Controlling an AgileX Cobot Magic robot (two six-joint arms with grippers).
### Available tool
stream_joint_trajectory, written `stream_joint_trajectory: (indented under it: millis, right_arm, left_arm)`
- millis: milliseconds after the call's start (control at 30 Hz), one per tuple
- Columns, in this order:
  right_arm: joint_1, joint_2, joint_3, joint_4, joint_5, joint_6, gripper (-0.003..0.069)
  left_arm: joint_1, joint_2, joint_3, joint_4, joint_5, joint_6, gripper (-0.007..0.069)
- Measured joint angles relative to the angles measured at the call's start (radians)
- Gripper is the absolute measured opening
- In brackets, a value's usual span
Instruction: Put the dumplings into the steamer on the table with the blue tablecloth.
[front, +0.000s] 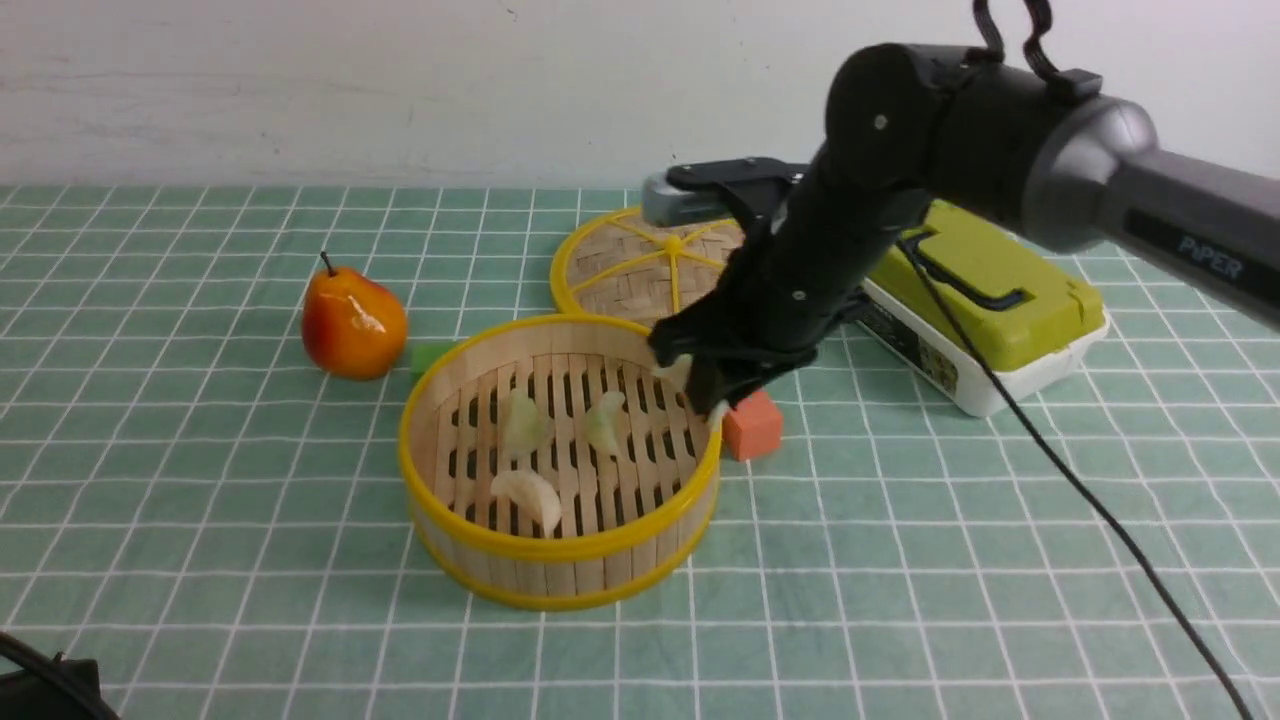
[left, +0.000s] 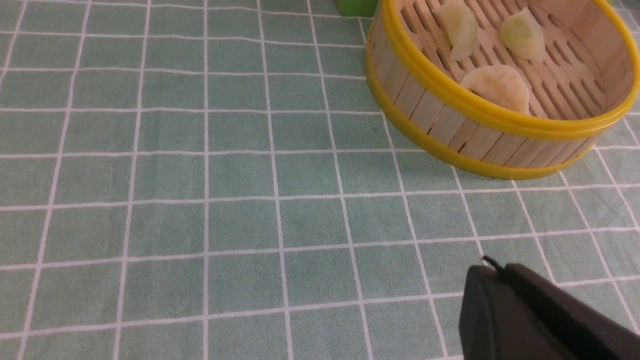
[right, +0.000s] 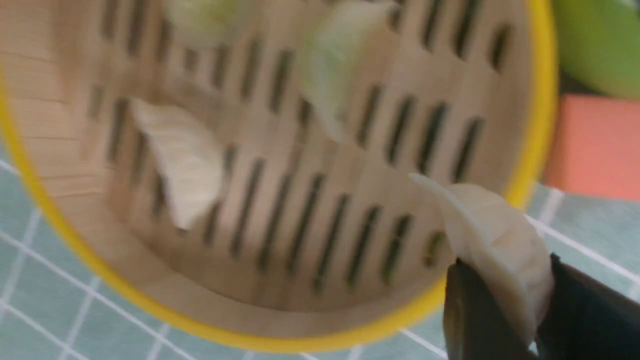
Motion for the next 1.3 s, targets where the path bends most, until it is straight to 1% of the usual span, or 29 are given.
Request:
stream_joint_trajectory:
  millis: [33,67,133,300,367,433,500,633,733,800,867,900,1067,1133,1200,1233,1300]
  right_arm:
    - [0.034,0.004,-0.001,0.0,-0.033,0.0,0.0171]
    - [0.039,0.007,-0.001,0.0,-0.038,0.0,0.0171]
    - [0.077,0.031,-0.003,-0.002,-0.08,0.005,0.0171]
    - [0.086,0.108,-0.003,-0.016,-0.101,0.048,0.0171]
    - [0.085,0.13,-0.003,-0.025,-0.101,0.057,0.0181]
    - [0.085,0.139,-0.003,-0.026,-0.1,0.06,0.0218]
    - [0.085,0.139,-0.003,-0.024,-0.097,0.061,0.0269]
    - [0.085,0.137,-0.023,-0.023,-0.08,0.064,0.0388]
    - [0.085,0.119,-0.066,-0.023,-0.028,0.068,0.0433]
    - [0.085,0.091,-0.102,-0.023,0.026,0.072,0.0438]
    - [0.085,0.043,-0.148,-0.028,0.09,0.072,0.0426]
    - [0.085,-0.001,-0.166,-0.033,0.116,0.072,0.0406]
    - [0.086,-0.201,-0.193,-0.114,0.168,0.06,0.0298]
    - [0.086,-0.322,-0.192,-0.194,0.184,0.06,0.0225]
    - [0.086,-0.408,-0.17,-0.254,0.19,0.06,0.0185]
    - [0.086,-0.465,-0.138,-0.28,0.19,0.06,0.0153]
    - [0.086,-0.553,-0.065,-0.315,0.184,0.06,0.0121]
  left_arm:
    - [0.0,0.0,0.0,0.0,-0.005,0.0,0.0013]
    - [0.0,0.0,0.0,0.0,-0.005,0.0,0.0015]
    - [0.0,0.0,0.0,0.0,-0.006,0.0,0.0017]
    - [0.0,0.0,0.0,-0.009,-0.006,0.0,0.002]
    - [0.0,0.0,0.0,-0.013,-0.006,0.0,0.0022]
    - [0.0,0.0,0.0,-0.015,-0.006,0.0,0.0024]
    - [0.0,0.0,0.0,-0.017,-0.006,0.0,0.0024]
    - [0.0,0.0,0.0,-0.018,-0.006,0.0,0.0025]
    - [0.0,0.0,0.0,-0.018,-0.006,0.0,0.0028]
    - [0.0,0.0,0.0,-0.018,-0.006,0.0,0.0029]
    - [0.0,0.0,0.0,-0.018,-0.006,0.0,0.0033]
    - [0.0,0.0,0.0,-0.018,-0.006,0.0,0.0036]
    - [0.0,0.0,0.0,-0.018,-0.008,0.0,0.0039]
    - [0.0,0.0,0.0,-0.018,-0.008,0.0,0.0039]
    - [0.0,0.0,0.0,-0.018,-0.008,0.0,0.0039]
    - [0.0,0.0,0.0,-0.018,-0.008,0.0,0.0039]
    - [0.0,0.0,0.0,-0.018,-0.008,0.0,0.0039]
